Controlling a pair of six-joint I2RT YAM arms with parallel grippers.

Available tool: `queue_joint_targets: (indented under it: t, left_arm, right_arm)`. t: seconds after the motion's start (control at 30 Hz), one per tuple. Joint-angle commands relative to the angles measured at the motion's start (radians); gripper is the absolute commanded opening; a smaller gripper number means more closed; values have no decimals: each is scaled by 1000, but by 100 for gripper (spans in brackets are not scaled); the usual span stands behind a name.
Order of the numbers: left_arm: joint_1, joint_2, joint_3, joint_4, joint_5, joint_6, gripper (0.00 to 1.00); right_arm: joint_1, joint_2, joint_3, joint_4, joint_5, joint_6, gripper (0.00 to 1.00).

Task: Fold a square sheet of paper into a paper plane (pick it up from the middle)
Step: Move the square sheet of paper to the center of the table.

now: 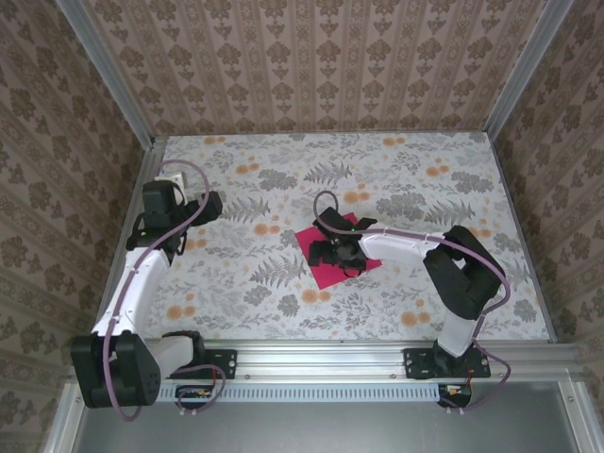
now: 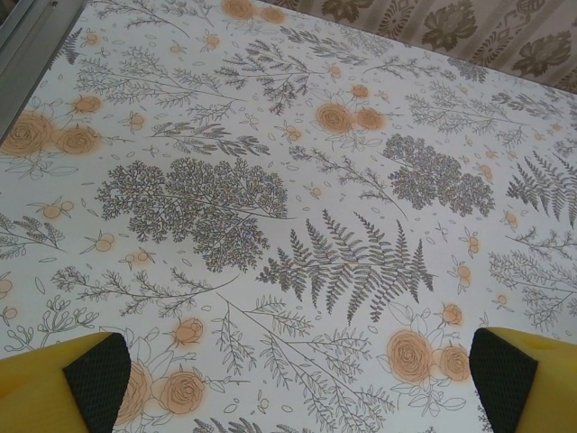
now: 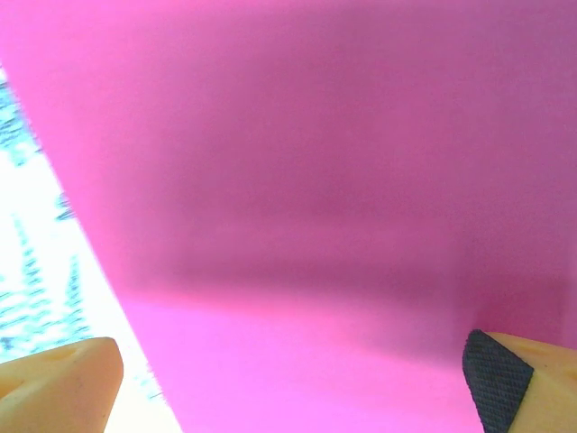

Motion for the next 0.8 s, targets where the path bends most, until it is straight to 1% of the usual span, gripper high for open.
queue_joint_targets:
  t: [0.0, 0.1, 0.2, 0.37, 0.5, 0.63, 0.77]
  left_arm:
    - [-11, 0, 14, -32, -5, -3, 100]
    - [-18, -2, 17, -41, -13, -2, 100]
    - [-25, -3, 16, -41, -15, -2, 100]
    - [-30, -2, 19, -51, -20, 1, 100]
    - [-35, 0, 20, -58, -24, 1, 100]
    - [-38, 9, 26, -59, -17, 4, 100]
    - [-39, 18, 29, -61, -13, 6, 100]
  right_arm:
    - [-3, -19, 71, -105, 91, -57, 100]
    - [-6, -20, 107, -137, 140, -231, 100]
    - [-15, 26, 170, -211, 153, -375, 100]
    - [-37, 120, 263, -296, 106, -530, 100]
    - [-68, 183, 324, -346, 77, -556, 100]
    - [-91, 199, 344, -355, 75, -555, 100]
    - [-98, 228, 366, -374, 36, -552, 100]
